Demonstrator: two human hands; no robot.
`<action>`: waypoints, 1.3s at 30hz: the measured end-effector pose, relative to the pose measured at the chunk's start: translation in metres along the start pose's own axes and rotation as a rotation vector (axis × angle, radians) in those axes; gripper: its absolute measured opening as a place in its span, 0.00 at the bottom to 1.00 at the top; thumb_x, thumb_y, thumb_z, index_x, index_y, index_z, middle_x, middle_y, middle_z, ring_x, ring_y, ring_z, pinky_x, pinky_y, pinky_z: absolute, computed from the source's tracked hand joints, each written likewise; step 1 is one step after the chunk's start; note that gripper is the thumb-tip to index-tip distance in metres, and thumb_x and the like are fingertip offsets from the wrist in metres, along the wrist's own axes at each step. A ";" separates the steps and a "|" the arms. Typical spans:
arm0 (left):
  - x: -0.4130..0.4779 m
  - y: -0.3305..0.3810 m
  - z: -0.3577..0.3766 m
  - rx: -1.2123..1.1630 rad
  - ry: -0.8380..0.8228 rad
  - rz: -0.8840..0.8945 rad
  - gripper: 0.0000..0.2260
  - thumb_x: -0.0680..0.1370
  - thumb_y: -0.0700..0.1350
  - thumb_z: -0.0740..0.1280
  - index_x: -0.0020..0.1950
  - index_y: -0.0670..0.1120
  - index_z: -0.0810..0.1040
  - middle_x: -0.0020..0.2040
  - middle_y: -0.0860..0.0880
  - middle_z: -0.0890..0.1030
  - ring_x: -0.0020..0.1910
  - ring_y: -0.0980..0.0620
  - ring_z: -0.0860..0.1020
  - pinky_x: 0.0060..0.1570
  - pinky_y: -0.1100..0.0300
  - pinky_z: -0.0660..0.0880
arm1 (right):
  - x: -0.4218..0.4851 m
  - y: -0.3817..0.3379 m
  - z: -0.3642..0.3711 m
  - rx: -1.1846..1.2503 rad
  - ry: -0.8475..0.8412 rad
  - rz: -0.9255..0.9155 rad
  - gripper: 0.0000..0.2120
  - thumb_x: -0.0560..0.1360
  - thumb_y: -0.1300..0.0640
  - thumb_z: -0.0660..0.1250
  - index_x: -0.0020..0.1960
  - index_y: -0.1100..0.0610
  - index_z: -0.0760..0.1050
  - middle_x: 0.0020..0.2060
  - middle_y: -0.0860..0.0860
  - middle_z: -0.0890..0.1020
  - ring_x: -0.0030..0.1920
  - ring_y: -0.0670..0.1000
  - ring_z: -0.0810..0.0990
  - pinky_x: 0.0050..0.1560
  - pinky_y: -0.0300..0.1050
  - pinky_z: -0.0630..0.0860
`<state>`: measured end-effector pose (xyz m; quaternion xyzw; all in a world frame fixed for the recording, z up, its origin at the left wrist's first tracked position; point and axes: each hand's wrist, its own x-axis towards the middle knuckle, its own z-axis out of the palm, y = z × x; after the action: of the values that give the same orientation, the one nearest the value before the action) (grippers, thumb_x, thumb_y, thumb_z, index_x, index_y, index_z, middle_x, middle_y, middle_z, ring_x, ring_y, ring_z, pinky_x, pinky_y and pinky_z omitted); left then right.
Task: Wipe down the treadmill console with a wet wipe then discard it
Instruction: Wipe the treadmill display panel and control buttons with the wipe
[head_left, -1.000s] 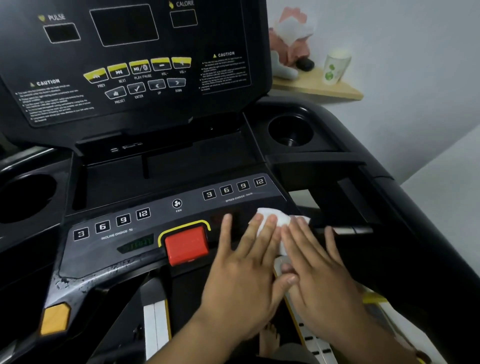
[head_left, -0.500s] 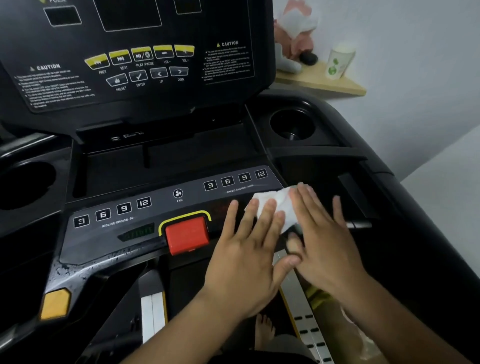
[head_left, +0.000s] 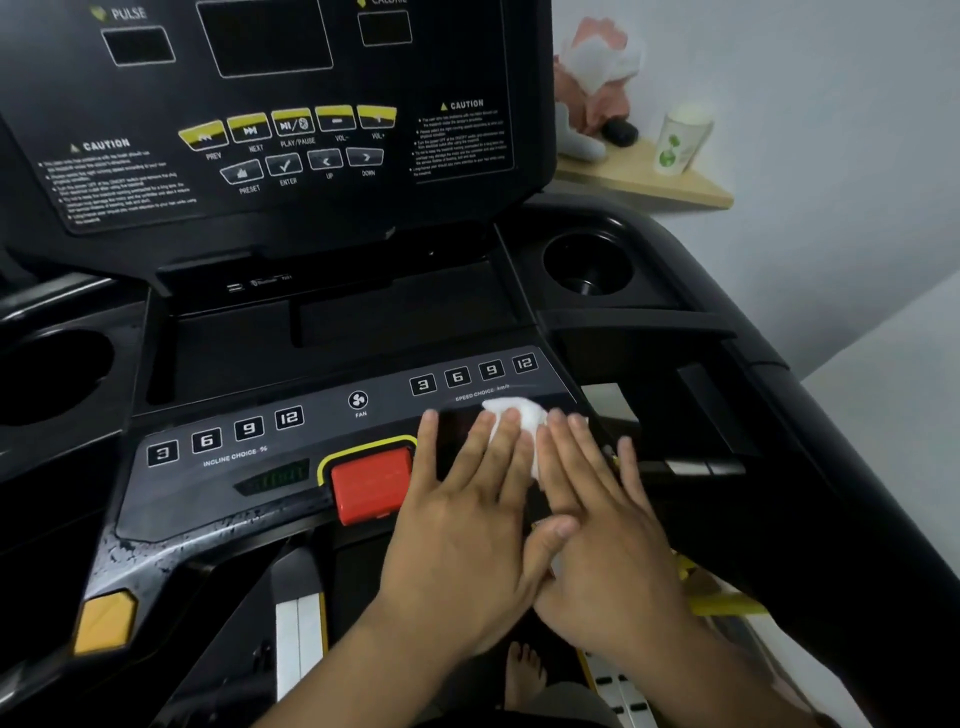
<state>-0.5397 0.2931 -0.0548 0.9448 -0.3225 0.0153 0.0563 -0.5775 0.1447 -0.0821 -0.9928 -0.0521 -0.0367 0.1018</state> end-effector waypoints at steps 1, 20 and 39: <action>-0.006 -0.003 0.001 0.011 -0.004 -0.007 0.31 0.83 0.63 0.45 0.74 0.43 0.69 0.75 0.44 0.67 0.76 0.46 0.62 0.73 0.34 0.55 | -0.005 0.004 0.000 -0.017 0.010 -0.032 0.41 0.72 0.45 0.60 0.79 0.59 0.51 0.79 0.53 0.51 0.79 0.51 0.48 0.75 0.61 0.47; -0.004 -0.014 -0.004 0.073 -0.003 -0.088 0.33 0.83 0.62 0.43 0.73 0.41 0.70 0.74 0.42 0.69 0.75 0.43 0.64 0.72 0.34 0.56 | 0.033 -0.009 -0.009 -0.117 -0.061 -0.093 0.49 0.66 0.41 0.65 0.79 0.59 0.50 0.79 0.54 0.50 0.79 0.53 0.47 0.74 0.63 0.45; -0.001 -0.016 -0.003 0.054 0.054 -0.119 0.31 0.84 0.61 0.43 0.74 0.43 0.69 0.74 0.43 0.68 0.75 0.43 0.64 0.73 0.35 0.55 | 0.042 0.000 -0.017 -0.073 -0.002 -0.138 0.33 0.74 0.49 0.50 0.77 0.59 0.59 0.77 0.53 0.61 0.78 0.50 0.55 0.76 0.59 0.50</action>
<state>-0.5306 0.3067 -0.0534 0.9627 -0.2636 0.0462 0.0401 -0.5371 0.1449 -0.0621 -0.9899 -0.1189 -0.0446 0.0627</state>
